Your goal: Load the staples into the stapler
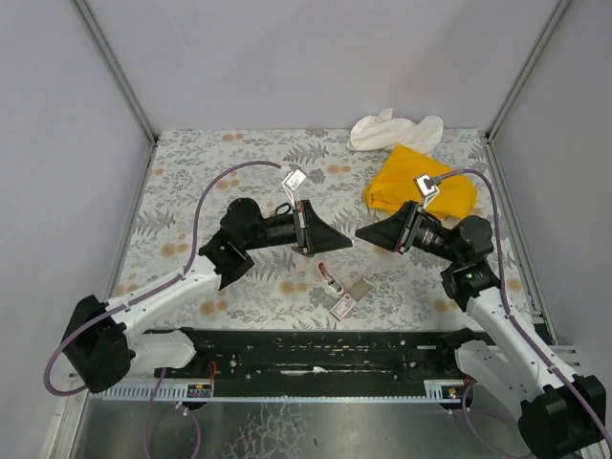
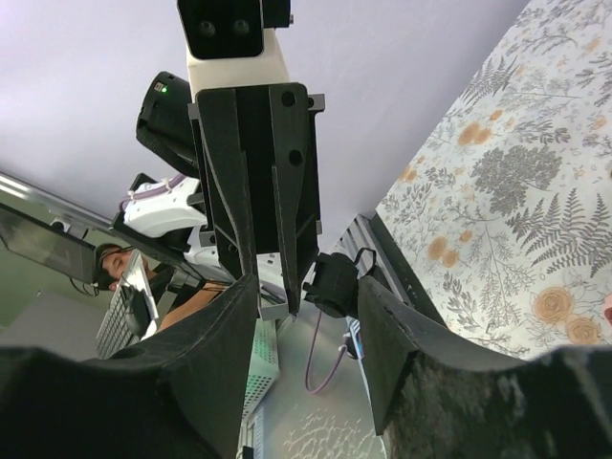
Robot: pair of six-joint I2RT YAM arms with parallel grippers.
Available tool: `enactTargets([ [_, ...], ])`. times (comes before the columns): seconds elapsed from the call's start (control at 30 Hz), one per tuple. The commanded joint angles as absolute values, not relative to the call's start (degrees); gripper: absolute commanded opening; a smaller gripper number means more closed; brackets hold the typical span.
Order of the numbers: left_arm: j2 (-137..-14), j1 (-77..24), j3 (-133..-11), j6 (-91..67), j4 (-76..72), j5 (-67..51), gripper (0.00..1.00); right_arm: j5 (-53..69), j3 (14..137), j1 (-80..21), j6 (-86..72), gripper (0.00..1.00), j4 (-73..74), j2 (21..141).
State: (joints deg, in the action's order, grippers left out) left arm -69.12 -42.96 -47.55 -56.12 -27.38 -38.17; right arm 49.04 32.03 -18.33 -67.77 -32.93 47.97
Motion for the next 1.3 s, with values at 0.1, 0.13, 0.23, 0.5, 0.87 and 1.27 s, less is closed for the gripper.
enactTargets([
  [0.1,-67.44,-42.37,-46.59,-58.8,-34.07,-38.73,0.11,49.36,33.66,-21.15,-69.56,0.47,-39.34,47.9],
  [0.13,-67.42,-42.37,-46.63,-58.8,-33.88,-38.51,0.11,49.25,33.67,-21.4,-69.85,0.47,-39.82,47.82],
  [0.23,-67.25,-42.25,-46.48,-58.8,-33.35,-37.76,0.11,49.13,33.43,-22.19,-70.98,0.46,-41.77,47.89],
  [0.5,-67.26,-42.1,-45.82,-59.88,-34.08,-36.88,0.11,49.13,32.96,-23.23,-71.54,0.41,-43.5,47.99],
  [0.87,-67.33,-42.08,-45.54,-60.9,-35.68,-37.1,0.1,48.98,32.3,-23.47,-72.37,0.25,-45.04,48.78],
  [1.27,-67.58,-42.04,-45.21,-61.07,-35.64,-35.58,0.17,48.31,31.57,-23.71,-72.44,0.18,-45.38,49.01],
])
